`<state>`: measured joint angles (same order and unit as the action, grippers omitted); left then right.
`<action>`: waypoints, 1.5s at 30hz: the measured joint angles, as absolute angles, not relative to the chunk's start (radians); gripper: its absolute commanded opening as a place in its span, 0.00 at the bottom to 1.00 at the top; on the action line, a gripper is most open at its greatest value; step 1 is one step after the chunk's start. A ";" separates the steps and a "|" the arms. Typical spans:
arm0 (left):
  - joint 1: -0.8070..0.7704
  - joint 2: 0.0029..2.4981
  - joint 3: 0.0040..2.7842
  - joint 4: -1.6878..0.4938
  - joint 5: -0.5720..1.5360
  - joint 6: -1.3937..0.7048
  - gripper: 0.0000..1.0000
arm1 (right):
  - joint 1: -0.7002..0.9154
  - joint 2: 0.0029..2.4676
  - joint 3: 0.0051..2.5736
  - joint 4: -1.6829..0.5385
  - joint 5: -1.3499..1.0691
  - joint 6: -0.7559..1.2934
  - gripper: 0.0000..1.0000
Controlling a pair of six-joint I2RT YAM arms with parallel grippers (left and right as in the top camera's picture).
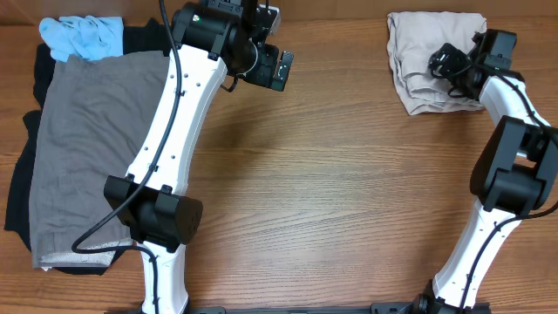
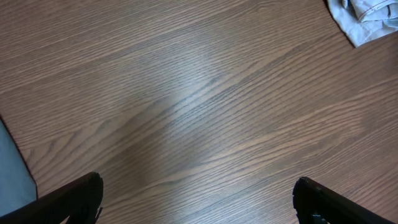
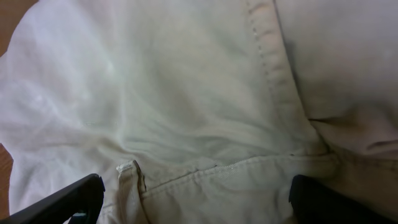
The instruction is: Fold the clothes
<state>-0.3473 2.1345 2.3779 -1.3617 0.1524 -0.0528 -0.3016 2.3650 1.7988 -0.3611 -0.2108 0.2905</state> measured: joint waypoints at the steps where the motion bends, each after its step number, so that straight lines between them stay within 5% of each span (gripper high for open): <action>1: -0.347 2.135 2.378 -1.361 0.152 -0.053 1.00 | -0.305 2.365 1.799 -0.360 -0.215 0.290 1.00; 10: -0.347 2.135 2.378 -1.361 0.151 -0.052 1.00 | -0.324 2.365 1.856 -0.465 -0.266 0.288 1.00; 21: -0.347 2.135 2.378 -1.364 0.009 -0.049 1.00 | -0.352 2.113 2.162 -0.916 -0.319 0.288 1.00; 35: -0.347 2.135 2.378 -1.365 -0.020 -0.049 1.00 | -0.263 1.583 2.280 -1.042 -1.075 0.445 1.00; 45: -0.347 2.135 2.378 -1.365 -0.020 -0.049 1.00 | -0.258 1.549 2.279 -1.045 -1.204 0.516 1.00</action>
